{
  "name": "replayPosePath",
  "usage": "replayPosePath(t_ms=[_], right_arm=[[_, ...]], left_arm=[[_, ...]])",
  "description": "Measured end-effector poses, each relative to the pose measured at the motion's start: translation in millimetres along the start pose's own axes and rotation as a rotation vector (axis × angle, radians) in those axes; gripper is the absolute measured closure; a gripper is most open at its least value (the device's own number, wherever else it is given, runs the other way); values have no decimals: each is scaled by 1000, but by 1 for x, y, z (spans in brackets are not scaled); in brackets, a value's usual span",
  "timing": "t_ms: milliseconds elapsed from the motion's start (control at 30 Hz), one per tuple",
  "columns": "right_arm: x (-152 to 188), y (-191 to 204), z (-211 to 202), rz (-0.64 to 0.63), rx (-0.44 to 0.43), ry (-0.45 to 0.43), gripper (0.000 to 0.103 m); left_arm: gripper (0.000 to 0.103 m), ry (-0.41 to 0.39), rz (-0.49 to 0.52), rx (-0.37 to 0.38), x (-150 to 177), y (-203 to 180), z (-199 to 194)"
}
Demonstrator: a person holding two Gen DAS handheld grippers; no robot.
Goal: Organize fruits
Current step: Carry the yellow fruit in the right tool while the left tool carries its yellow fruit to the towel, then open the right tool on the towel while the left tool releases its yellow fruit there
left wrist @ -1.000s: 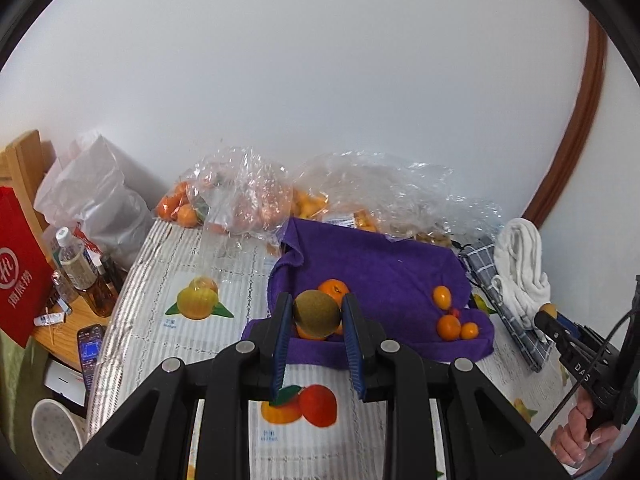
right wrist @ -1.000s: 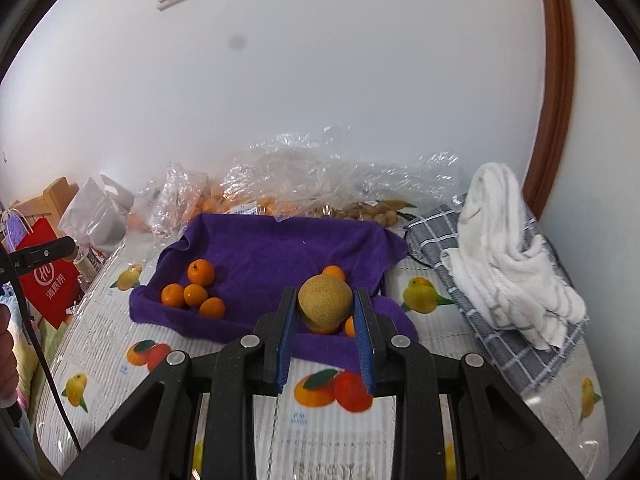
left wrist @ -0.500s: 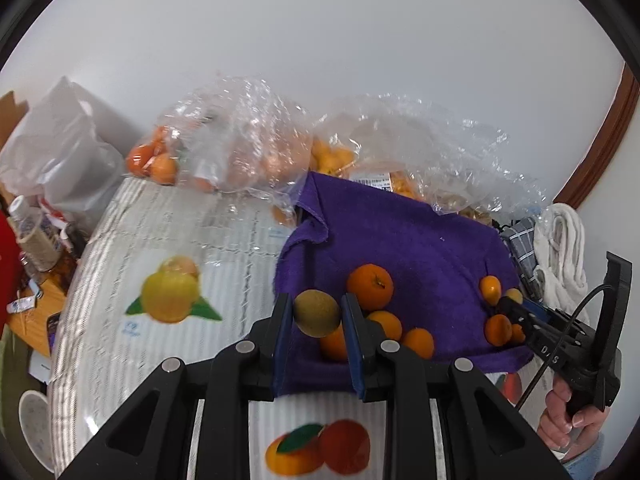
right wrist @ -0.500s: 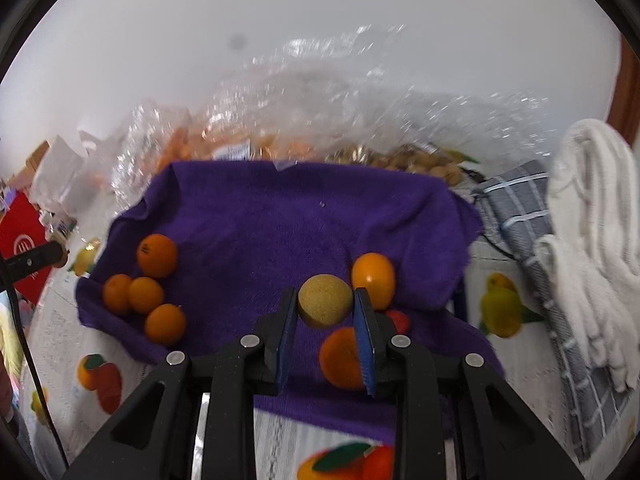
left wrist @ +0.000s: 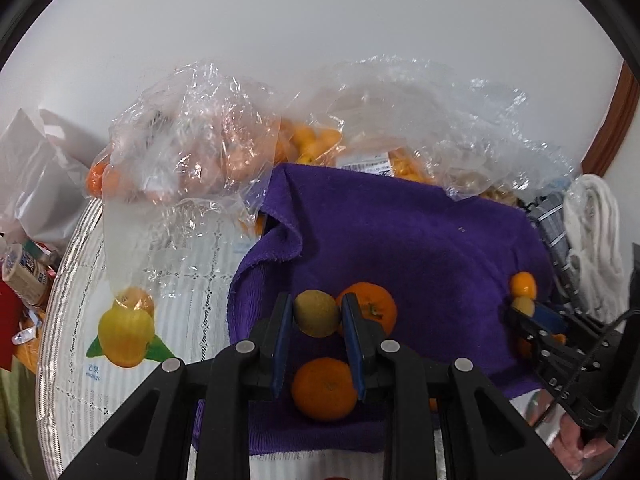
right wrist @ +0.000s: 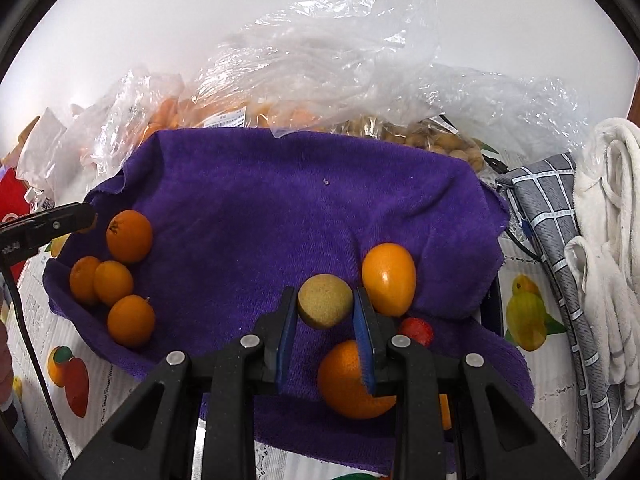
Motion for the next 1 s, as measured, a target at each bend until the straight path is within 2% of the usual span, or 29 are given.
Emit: replayPosePath(t_ms=[233, 467, 600, 800, 900, 967, 1000], right_arm=[[-2, 0, 3, -5, -1, -4, 75], [-1, 0, 1, -6, 0, -6, 75], [0, 0, -2, -15, 2, -3, 64], [3, 2, -13, -14, 20, 4, 60], [5, 1, -24, 0, 32, 7, 60], [7, 0, -36, 18, 40, 1, 60], [8, -2, -42, 27, 48, -2, 60]], left_arm=[[79, 26, -9, 6, 3, -2, 13], [79, 12, -13, 9, 4, -2, 12], [79, 11, -14, 18, 5, -2, 12], [78, 15, 0, 17, 7, -5, 9], [74, 30, 39, 15, 8, -13, -2], [54, 20, 50, 16, 8, -17, -13], [50, 8, 59, 11, 9, -19, -22]])
Point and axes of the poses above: each gripper's, at about its wrist camera, not at the fingertips, and z roughly the way its jaws point, y to its left, x to its underside, the point moved 8 cm from there along z, roughly the way its jaws point, and after that the axes turned 8 degrees about z, right-handed, at the moved point
